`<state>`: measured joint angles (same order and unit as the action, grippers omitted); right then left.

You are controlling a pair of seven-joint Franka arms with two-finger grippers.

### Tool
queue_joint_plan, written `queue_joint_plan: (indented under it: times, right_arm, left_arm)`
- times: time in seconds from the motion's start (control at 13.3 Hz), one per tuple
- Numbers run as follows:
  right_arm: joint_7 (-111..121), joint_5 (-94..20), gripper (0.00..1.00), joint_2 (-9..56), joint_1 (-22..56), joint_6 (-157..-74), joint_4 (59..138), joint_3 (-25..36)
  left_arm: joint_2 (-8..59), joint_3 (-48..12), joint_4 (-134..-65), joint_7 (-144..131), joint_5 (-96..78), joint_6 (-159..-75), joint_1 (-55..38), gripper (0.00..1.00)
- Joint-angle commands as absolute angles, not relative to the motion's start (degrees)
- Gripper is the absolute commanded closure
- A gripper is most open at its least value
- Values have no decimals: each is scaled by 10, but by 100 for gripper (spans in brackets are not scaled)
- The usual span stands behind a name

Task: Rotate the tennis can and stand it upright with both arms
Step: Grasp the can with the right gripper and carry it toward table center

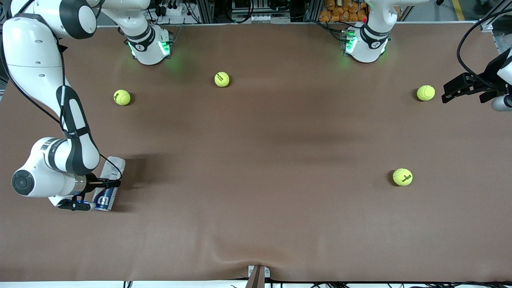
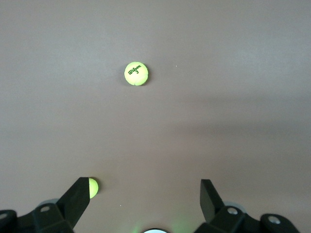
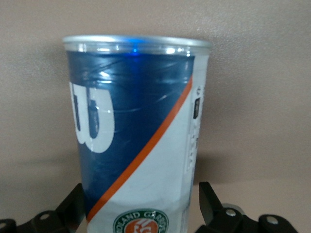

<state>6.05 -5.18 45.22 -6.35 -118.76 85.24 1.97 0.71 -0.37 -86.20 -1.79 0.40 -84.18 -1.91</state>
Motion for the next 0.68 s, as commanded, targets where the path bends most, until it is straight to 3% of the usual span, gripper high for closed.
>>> queue_joint_plan:
  times: [0.0,0.08,0.6]
  right_arm:
    - [75,-58,27,461,-69,-1186,843,12]
    - [96,-58,44,464,-69,-1186,843,12]
    - [237,-47,40,455,-6,-1180,823,11]
  left_arm:
    - [5,-5,-861,-14,-5,-842,-16,0]
    - [5,-6,-860,-14,-5,-842,-17,0]
    - [6,-5,-861,-14,-5,-842,-17,0]
